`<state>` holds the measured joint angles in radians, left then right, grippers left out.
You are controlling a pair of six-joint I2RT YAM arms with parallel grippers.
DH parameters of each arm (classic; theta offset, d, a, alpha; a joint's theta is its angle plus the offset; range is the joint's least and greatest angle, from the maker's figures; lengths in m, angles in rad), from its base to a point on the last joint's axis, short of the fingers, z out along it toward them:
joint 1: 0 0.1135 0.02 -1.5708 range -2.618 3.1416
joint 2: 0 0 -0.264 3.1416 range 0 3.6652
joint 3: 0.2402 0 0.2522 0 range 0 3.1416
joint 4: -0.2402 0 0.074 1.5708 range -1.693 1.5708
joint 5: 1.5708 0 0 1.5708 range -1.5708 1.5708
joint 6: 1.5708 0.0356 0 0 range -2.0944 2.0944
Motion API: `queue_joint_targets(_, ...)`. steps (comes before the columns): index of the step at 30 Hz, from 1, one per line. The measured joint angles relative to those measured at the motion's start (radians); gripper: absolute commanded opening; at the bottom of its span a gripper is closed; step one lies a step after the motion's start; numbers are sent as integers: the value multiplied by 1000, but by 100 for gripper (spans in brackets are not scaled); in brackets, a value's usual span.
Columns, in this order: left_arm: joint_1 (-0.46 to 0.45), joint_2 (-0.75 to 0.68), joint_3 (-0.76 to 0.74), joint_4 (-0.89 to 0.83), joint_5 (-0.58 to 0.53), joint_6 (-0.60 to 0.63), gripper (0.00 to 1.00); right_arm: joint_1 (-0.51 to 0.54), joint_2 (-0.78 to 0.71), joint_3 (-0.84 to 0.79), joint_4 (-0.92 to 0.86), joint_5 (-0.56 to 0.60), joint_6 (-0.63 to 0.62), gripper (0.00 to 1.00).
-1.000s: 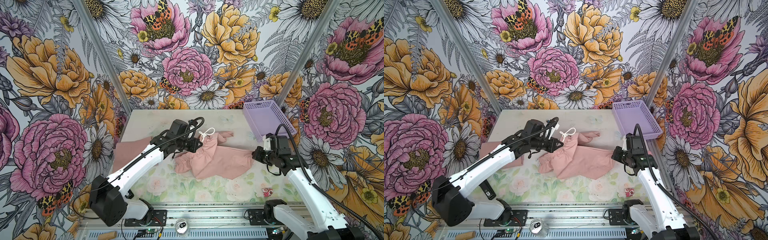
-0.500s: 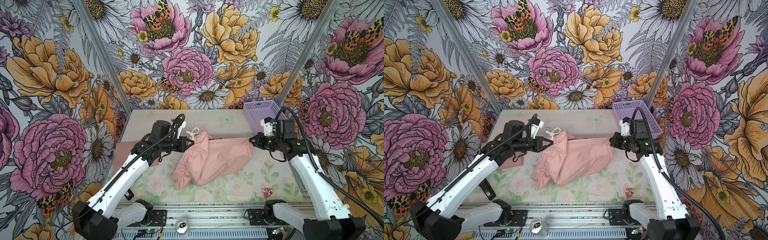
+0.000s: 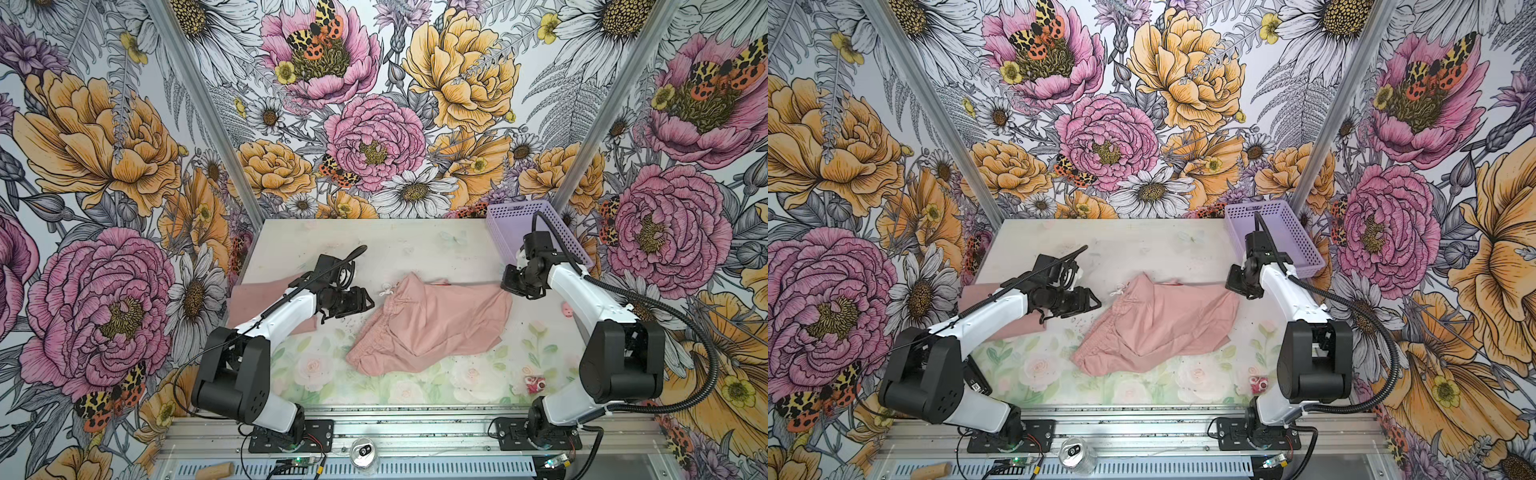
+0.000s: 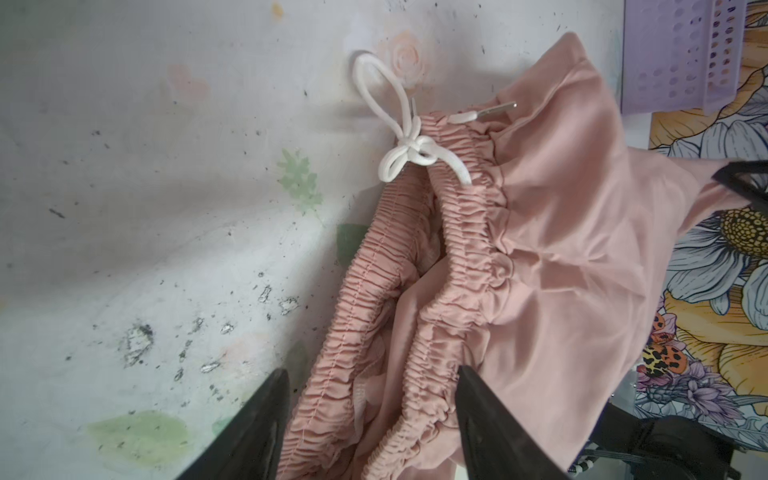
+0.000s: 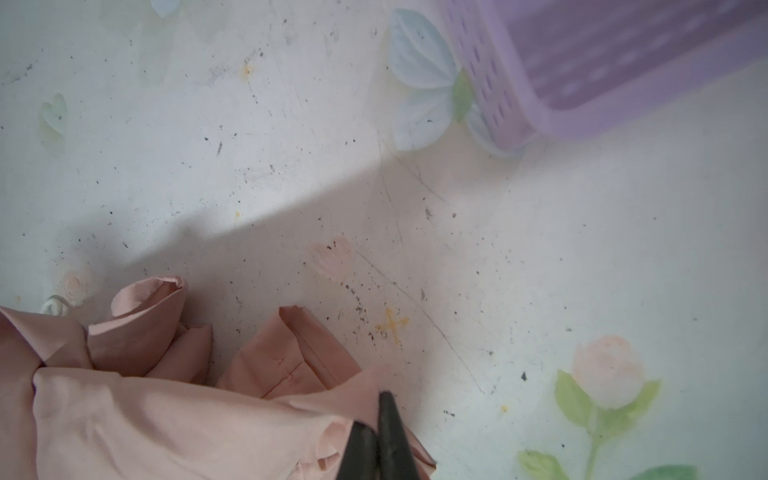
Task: Fold and stack the mixed laundry pile
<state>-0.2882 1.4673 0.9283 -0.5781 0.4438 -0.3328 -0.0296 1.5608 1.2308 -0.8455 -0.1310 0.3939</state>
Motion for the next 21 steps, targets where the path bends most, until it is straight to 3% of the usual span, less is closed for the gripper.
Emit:
queue_joint_targets(7,-58,-24,-49,2,21,44,66,0,26,42,27,12,-4,0)
queue_joint_targets(13,-131,47,-48,8,49,49,64,0,32,42,28,13,-11,0)
queue_joint_targets(21,-192,68,-48,22,90,43,58,0,32,41,30,13,-11,0)
